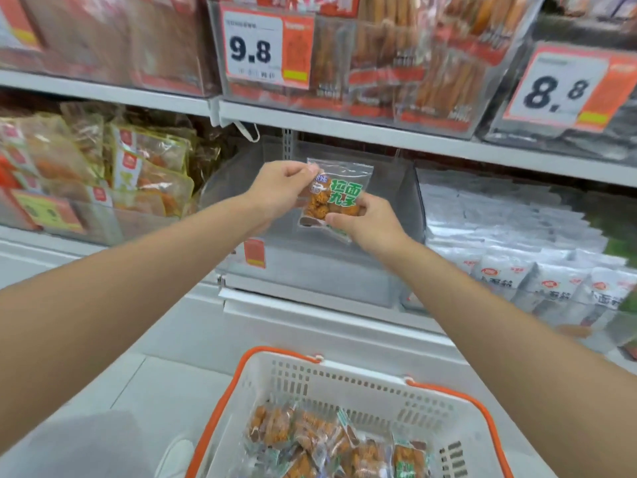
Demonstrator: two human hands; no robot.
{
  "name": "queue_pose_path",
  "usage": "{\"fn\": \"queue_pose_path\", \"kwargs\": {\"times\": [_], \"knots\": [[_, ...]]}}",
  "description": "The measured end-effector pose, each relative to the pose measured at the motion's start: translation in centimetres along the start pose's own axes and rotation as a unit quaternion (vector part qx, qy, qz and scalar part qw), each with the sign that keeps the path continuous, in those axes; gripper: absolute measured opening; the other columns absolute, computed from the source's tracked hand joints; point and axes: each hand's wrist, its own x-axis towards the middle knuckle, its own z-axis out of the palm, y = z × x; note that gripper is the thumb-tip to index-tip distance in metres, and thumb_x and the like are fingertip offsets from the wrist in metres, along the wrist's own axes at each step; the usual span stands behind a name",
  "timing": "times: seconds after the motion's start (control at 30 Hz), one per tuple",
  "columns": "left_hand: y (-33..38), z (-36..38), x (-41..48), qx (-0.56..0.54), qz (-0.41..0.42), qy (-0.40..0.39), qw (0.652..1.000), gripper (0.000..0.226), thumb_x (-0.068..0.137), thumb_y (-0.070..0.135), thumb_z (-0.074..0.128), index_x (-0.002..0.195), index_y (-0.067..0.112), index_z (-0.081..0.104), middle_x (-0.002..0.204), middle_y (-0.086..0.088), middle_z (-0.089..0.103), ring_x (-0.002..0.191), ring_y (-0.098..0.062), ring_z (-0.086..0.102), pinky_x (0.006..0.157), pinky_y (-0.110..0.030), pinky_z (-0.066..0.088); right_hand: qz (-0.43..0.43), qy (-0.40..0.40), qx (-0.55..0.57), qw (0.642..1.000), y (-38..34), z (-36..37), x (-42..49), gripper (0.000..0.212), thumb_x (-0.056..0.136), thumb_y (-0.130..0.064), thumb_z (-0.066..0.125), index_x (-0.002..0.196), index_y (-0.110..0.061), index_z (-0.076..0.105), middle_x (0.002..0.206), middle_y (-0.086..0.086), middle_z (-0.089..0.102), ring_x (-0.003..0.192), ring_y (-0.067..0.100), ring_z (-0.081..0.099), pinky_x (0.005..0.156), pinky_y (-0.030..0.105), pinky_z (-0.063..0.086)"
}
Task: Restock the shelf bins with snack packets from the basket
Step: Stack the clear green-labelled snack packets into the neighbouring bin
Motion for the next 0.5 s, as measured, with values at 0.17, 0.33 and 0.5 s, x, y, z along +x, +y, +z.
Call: {"fn": "queue_pose_path", "kwargs": {"times": [0.17, 0.33, 0.5], "knots": [[-4.3, -2.8, 7.1, 0.147, 0.001, 0.025, 0.989, 0.024, 0.093, 0.024, 0.065, 0.101, 0.002, 0.071, 0.092, -0.01, 0.068, 0.086, -0.021, 0.064, 0.087, -0.037, 0.055, 0.051, -0.02, -0.031, 0.998, 3.2, 2.9, 7.9, 0.028, 0.085, -0.008, 0.072, 0.111, -0.013, 0.065, 0.102, -0.001, 0.067, 0.088, 0.013, 0.063, 0.062, 0.008, 0.046], [-6.6, -5.5, 13.3, 0.45, 0.047, -0.015, 0.891, 0.014, 0.095, 0.017, 0.057, 0.1, 0.013, 0.07, 0.103, -0.004, 0.068, 0.097, -0.022, 0.063, 0.083, -0.032, 0.05, 0.085, -0.053, -0.023, 0.995, 6.3, 6.5, 15.0, 0.012, 0.079, -0.016, 0.079, 0.088, -0.019, 0.071, 0.095, 0.001, 0.069, 0.082, 0.011, 0.059, 0.073, 0.02, 0.043], [-7.4, -5.7, 17.8, 0.663, 0.155, -0.003, 0.732, 0.018, 0.097, 0.012, 0.053, 0.108, 0.019, 0.065, 0.114, -0.003, 0.062, 0.108, -0.026, 0.058, 0.089, -0.037, 0.05, 0.087, -0.004, -0.021, 0.996, 8.4, 9.1, 21.0, 0.032, 0.072, -0.021, 0.086, 0.099, -0.011, 0.072, 0.1, 0.006, 0.073, 0.095, 0.02, 0.067, 0.08, 0.027, 0.049]]}}
